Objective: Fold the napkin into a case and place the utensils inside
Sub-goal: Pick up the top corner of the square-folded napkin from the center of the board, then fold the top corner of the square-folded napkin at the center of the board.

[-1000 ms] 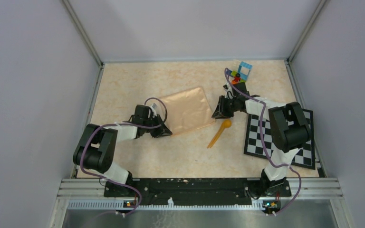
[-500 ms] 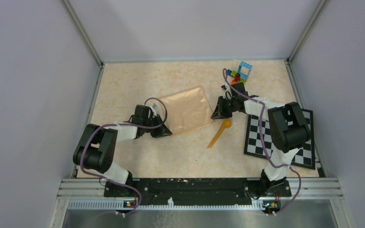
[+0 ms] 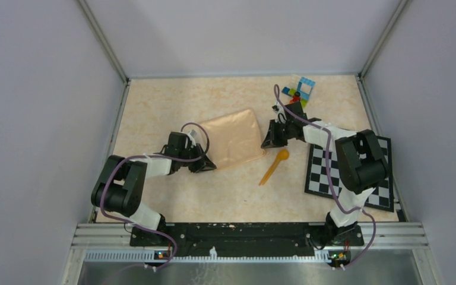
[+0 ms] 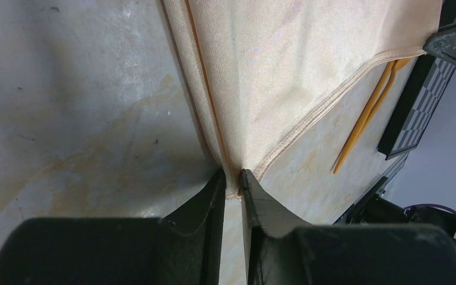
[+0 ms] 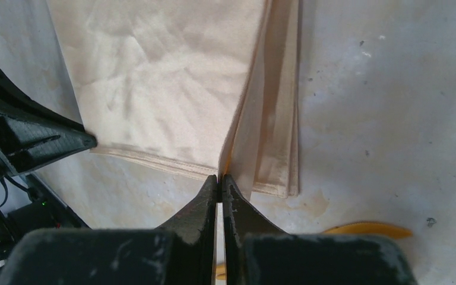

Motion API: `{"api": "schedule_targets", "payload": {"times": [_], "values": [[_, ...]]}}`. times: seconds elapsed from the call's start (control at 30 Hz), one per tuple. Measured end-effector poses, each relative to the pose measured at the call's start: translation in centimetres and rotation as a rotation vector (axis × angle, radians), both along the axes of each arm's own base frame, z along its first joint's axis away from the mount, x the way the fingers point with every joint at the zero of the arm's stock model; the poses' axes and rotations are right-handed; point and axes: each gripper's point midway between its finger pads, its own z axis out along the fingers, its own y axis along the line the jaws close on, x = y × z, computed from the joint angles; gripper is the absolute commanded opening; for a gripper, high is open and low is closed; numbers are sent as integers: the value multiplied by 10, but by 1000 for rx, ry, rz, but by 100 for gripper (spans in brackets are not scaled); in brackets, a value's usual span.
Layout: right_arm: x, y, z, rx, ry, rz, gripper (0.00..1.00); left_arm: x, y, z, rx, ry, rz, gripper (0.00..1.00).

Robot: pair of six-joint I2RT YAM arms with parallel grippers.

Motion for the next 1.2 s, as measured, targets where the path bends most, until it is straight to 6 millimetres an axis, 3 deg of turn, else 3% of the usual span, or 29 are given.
{"api": "schedule_targets", "payload": {"times": [0.33, 0.57, 0.67, 0.8, 0.93, 1.07, 1.2], "values": [[4, 11, 9, -121, -65, 34, 0, -5, 1, 1, 0, -1, -1, 28], [8, 41, 32, -88, -114, 86, 0, -6, 1, 1, 2, 0, -3, 23], [12, 59, 33, -2, -93, 108, 0, -7, 2, 0, 5, 2, -2, 21], [12, 86, 17, 113, -23, 137, 0, -9, 2, -1, 4, 6, -4, 19], [20, 128, 5, 236, 27, 168, 0, -9, 2, -2, 4, 5, -4, 18], [35, 174, 7, 338, 14, 193, 0, -10, 3, -2, 6, 1, -1, 17], [46, 201, 16, 410, -15, 191, 0, -11, 4, -3, 6, -5, 1, 17]]}}
